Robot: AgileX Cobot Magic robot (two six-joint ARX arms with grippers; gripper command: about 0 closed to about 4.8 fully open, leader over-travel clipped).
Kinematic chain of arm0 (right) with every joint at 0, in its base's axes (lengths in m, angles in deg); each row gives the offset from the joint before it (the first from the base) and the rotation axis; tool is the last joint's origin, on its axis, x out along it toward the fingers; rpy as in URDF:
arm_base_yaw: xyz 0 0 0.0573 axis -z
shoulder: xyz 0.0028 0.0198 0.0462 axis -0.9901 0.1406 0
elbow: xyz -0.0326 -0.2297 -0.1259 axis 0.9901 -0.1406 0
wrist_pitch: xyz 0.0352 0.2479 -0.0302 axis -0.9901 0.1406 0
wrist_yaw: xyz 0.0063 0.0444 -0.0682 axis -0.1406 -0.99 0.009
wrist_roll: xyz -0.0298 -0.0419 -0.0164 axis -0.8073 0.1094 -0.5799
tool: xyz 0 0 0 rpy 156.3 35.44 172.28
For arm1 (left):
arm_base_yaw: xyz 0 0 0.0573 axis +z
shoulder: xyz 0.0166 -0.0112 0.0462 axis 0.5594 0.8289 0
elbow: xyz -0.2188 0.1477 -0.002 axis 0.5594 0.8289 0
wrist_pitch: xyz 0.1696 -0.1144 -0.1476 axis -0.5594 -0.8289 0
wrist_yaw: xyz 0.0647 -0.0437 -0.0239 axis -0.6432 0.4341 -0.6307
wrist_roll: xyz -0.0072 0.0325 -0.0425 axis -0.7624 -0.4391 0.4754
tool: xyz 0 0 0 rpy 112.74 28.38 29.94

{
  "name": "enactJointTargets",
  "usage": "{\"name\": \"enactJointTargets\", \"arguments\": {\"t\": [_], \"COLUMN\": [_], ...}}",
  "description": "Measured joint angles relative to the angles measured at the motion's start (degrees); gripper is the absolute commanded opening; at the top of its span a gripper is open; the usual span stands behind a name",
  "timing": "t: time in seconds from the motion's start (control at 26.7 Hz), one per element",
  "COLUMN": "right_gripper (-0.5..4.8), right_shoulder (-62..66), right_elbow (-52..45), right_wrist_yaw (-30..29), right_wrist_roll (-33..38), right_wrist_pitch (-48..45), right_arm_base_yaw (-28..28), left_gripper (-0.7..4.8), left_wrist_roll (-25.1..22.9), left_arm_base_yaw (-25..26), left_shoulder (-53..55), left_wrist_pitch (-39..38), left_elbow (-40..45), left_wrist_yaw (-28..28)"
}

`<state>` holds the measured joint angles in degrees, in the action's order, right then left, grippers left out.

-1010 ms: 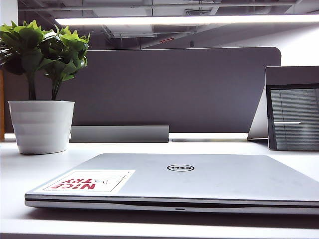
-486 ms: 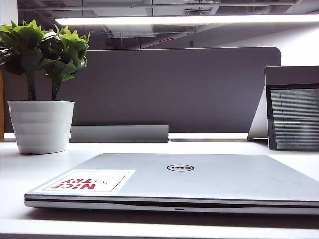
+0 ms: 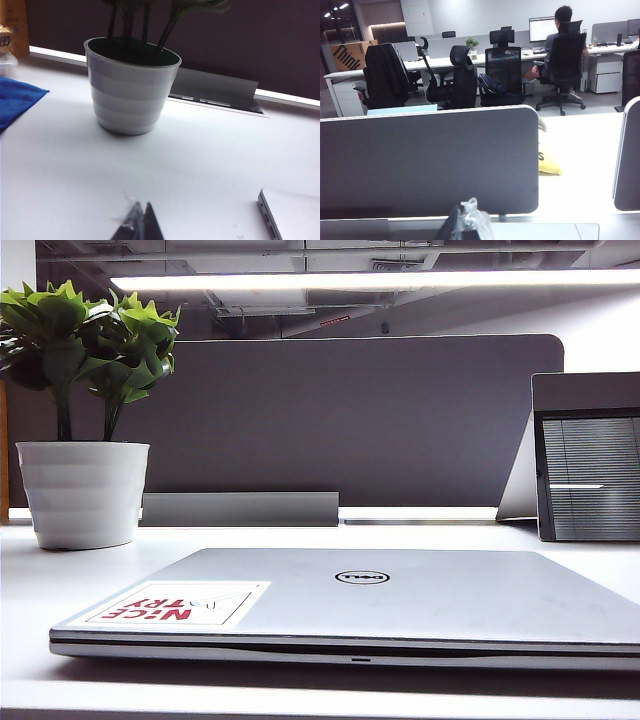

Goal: Close the laptop lid.

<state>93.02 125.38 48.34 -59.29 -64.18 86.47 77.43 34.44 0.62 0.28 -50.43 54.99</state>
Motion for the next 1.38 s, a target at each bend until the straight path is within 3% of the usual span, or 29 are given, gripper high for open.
{"name": "enactJointTargets", "arguments": {"t": [1.23, 1.31, 1.38], "right_gripper": [-0.01, -0.01, -0.01], "right_shoulder": [0.02, -0.15, -2.27], "right_elbow": [0.00, 0.00, -0.33], "right_wrist_yaw": [0.02, 0.02, 1.55], "right_wrist_roll": [-0.24, -0.57, -1.55], "right_wrist_pitch": [0.02, 1.31, 8.28], "right_arm_base_yaw": [0.02, 0.13, 0.26], "left_gripper": [-0.05, -0.05, -0.05], "left_wrist_roll": [0.00, 0.00, -0.02], "left_arm_base_yaw": [0.00, 0.00, 0.00], "left_shoulder": [-0.02, -0.02, 0.00], "left_wrist_pitch": [0.00, 0.00, 0.00], "left_elbow": [0.00, 0.00, 0.00], "left_wrist_yaw": [0.00, 0.00, 0.00]}}
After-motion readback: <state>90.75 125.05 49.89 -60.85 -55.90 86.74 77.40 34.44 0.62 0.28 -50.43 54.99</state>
